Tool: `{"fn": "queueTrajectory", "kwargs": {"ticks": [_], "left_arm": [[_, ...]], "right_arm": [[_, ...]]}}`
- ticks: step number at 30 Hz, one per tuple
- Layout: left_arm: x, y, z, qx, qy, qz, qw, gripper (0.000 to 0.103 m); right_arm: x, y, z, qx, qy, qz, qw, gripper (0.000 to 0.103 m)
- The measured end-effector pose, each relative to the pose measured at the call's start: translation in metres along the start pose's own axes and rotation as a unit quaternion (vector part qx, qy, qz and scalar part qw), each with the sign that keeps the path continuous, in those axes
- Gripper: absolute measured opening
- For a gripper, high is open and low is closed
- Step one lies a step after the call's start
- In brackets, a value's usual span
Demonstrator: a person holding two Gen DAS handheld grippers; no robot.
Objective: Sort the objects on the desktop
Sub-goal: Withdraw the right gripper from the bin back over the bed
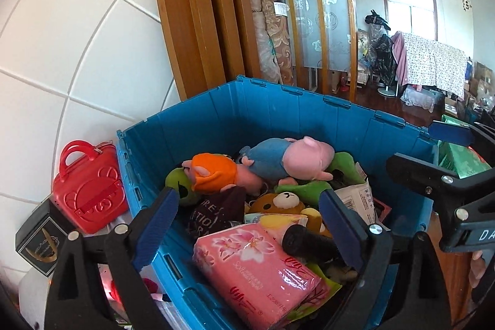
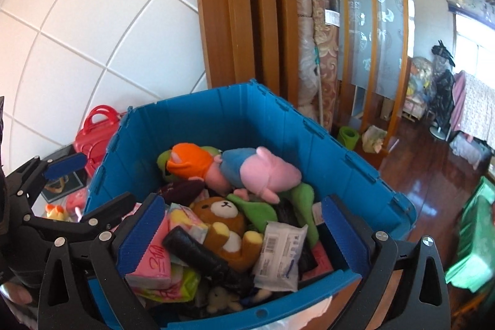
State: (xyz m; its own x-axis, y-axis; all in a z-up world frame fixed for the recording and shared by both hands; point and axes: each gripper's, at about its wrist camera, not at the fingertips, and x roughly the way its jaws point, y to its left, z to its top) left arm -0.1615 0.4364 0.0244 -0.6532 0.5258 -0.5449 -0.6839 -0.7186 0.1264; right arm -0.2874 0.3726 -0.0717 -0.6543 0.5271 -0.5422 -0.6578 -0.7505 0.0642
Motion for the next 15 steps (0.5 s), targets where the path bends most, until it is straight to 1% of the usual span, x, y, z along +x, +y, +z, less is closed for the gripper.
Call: {"fn": "queueTrajectory", "kwargs": {"ticks": [3,8,12,15], "left_arm": [[-0.008,0.010,-0.004,-0.010,-0.003,0.008,0.9999,0.095],[-0.025,0.035,-0.016,-0.046,-0.010,0.018,0.9987,0.096],[-0.040,0.057,-0.030,-0.068,-0.014,0.031,0.9971,0.098],[-0.051,0.076,-0.043,-0.079,-0.005,0.031,0.9964,0.098]], "right_arm": [[-0.003,0.003,-0.001,0.000,0.000,-0.003,1.000,0.103],[-0.009,0.018,-0.004,-0.009,0.002,-0.005,1.000,0.103],[-0.019,0.041,-0.007,-0.025,-0.003,0.002,1.000,0.103],[-0.027,0.062,-0.007,-0.038,-0.012,0.015,0.999,0.103]]}}
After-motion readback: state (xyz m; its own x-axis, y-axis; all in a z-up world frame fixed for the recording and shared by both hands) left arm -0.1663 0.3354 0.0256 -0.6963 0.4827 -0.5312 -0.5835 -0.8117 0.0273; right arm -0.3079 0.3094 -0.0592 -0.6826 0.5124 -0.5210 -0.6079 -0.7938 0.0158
